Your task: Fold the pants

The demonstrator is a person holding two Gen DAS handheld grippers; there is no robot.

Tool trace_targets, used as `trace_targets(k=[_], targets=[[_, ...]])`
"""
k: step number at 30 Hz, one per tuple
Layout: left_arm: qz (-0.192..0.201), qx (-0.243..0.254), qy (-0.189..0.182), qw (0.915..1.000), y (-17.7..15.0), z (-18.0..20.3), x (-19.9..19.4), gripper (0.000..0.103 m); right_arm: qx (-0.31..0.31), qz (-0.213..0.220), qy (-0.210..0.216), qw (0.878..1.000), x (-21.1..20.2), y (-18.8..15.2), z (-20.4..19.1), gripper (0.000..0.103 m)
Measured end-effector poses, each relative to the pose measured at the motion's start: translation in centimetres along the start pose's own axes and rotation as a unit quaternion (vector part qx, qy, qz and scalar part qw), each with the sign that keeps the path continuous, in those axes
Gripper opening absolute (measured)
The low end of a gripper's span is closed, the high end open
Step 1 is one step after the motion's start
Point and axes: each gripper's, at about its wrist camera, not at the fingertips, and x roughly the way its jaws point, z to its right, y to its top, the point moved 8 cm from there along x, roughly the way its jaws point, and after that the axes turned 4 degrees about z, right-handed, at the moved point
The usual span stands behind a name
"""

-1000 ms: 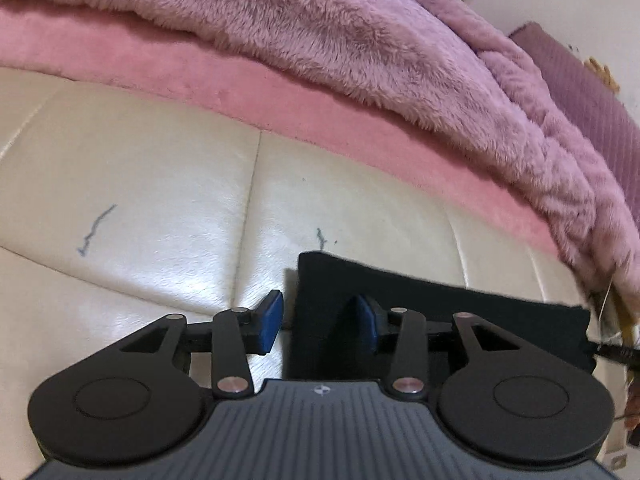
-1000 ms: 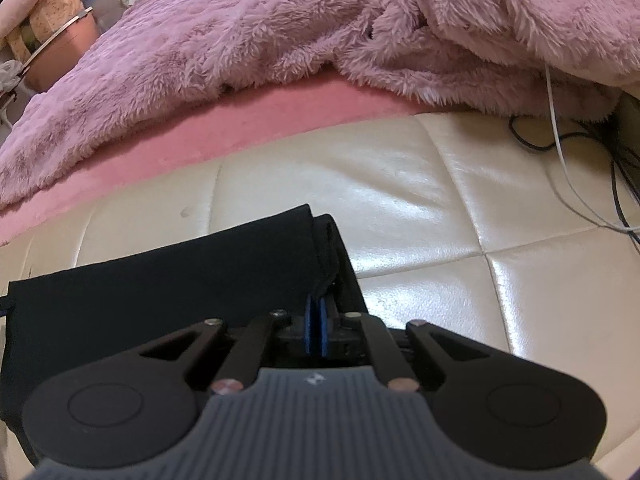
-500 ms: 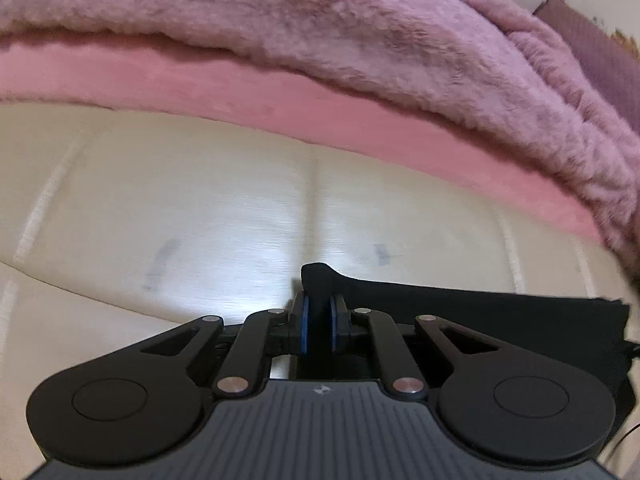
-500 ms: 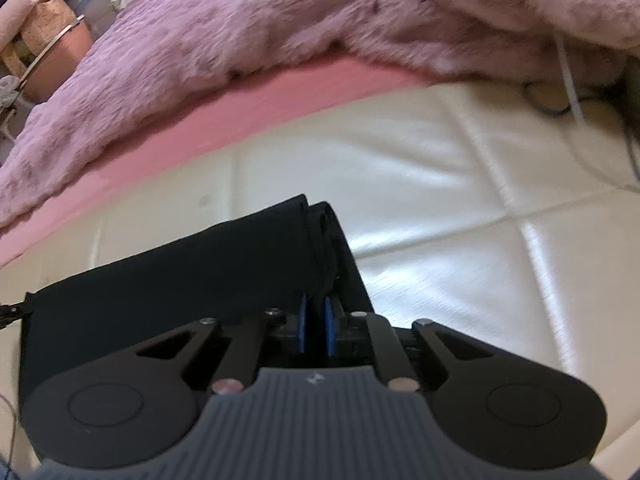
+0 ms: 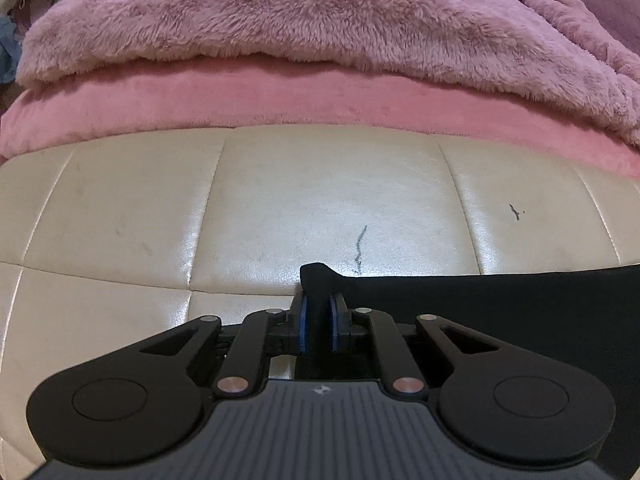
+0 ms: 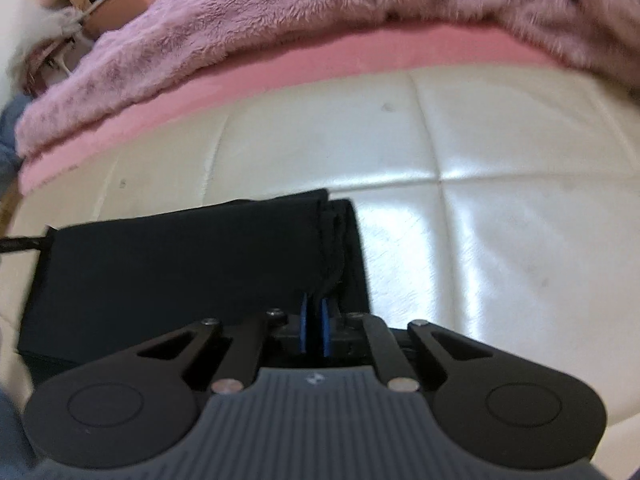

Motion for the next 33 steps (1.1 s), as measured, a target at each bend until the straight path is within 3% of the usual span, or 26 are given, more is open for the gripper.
trace_targets(k=[3,7,11,16,18,22,25,29,33], targets=[[0.018,-0.007,0.005,0.9998,0.0,-0.3,-0.5,0.019,-0.012,0.03,-0.072,0.997,-1.0,0.6,0.9,0.006],[0.052,-0.051,-0.012,0.9973,-0.1,-1.0,-2.3,0.019,0.023,0.084,-0.021,0.996,-3.1,1.3,-0.2,0.006],[0.075,-0.073,-0.065,0.9924,0.2,-0.1,-3.3,0.019,-0.03,0.092,0.007,0.995,-2.4,2.0,-3.1,0.006],[0.056,-0.096,-0.051,0.9924,0.2,-0.4,-0.7,0.018,-0.033,0.086,-0.032,0.995,1.1,2.7,-2.7,0.0],[0.05,-0.1,-0.037,0.9931,-0.3,-0.8,0.2,0.011,-0.045,0.088,-0.039,0.994,1.6,2.9,-2.6,0.0],[0.049,-0.099,-0.03,0.9934,-0.5,-1.1,0.4,0.009,-0.054,0.087,-0.049,0.994,2.2,2.9,-1.8,0.0],[0.048,-0.107,-0.027,0.9927,-0.2,-1.4,-0.5,0.009,-0.043,0.089,-0.056,0.993,1.9,2.9,-1.9,0.0],[0.049,-0.107,-0.059,0.9912,-0.9,-1.7,-3.5,0.01,-0.04,0.102,-0.066,0.992,-0.4,2.3,-2.5,0.003],[0.032,-0.1,-0.08,0.9912,-3.5,-1.0,-6.6,0.01,-0.032,0.116,-0.038,0.992,-3.2,-0.3,-4.1,0.003]])
